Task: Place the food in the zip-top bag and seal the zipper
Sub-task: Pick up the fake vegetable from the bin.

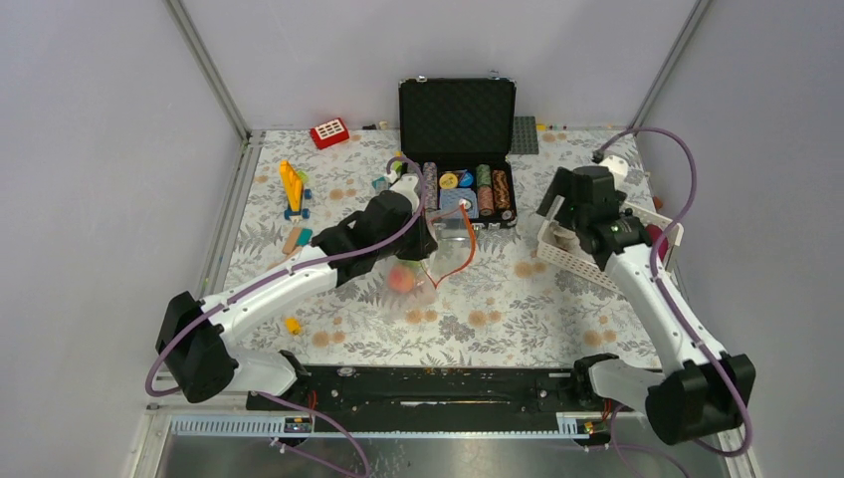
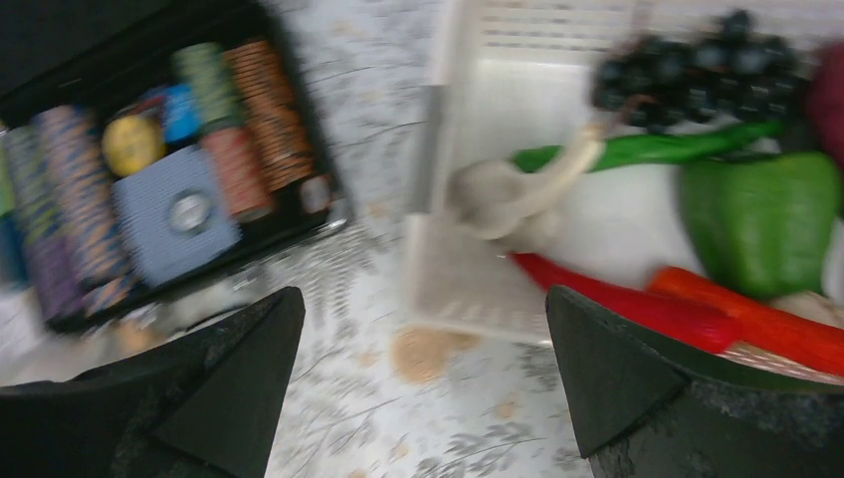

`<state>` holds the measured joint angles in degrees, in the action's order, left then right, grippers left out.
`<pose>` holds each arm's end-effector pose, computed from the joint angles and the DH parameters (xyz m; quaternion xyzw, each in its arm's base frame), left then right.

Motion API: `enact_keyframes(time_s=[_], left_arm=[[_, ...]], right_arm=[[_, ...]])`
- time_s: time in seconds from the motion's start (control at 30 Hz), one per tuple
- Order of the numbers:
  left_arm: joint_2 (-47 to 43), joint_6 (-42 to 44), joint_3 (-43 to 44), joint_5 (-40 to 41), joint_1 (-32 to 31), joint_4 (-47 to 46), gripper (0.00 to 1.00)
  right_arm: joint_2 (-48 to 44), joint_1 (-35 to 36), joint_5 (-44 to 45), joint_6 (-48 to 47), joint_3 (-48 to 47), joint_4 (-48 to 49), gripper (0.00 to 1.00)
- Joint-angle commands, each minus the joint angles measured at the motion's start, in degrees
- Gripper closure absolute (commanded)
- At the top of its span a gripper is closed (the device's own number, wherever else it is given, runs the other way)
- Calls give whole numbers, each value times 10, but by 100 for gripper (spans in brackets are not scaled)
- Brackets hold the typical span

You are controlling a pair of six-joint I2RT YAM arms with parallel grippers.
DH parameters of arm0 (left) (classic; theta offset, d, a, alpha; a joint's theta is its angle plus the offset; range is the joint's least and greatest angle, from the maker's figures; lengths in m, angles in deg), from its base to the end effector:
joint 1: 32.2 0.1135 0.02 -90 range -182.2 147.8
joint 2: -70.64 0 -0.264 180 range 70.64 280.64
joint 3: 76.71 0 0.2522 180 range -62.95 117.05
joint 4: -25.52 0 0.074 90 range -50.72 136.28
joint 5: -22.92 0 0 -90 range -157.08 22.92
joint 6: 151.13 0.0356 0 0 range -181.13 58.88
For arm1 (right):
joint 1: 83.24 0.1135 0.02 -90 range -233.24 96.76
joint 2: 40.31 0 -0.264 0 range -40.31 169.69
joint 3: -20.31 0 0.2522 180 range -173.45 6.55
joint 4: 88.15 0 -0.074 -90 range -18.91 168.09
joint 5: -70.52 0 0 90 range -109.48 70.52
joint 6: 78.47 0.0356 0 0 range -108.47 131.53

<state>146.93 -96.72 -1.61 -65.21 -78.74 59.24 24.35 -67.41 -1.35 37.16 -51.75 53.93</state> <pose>0.2068 -0.2165 0.3020 0.0771 0.8832 -0.2928 0.3581 0.2435 0.0575 0.3298 0.1511 0.8476 0.0455 0.5066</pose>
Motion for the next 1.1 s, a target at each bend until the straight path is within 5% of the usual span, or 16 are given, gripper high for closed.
enact_keyframes(time_s=[0.0, 0.37, 0.93, 1.07], left_arm=[[-15, 10, -4, 3, 5, -25, 100], [-13, 11, -8, 0, 9, -27, 100], [-3, 8, -5, -11, 10, -30, 100], [-5, 8, -6, -12, 10, -31, 100]], right_arm=[[66, -66, 68, 13, 1, -7, 1], [326, -176, 22, 40, -136, -12, 15], [400, -210, -38, 81, -160, -19, 38], [403, -216, -42, 82, -159, -24, 57]])
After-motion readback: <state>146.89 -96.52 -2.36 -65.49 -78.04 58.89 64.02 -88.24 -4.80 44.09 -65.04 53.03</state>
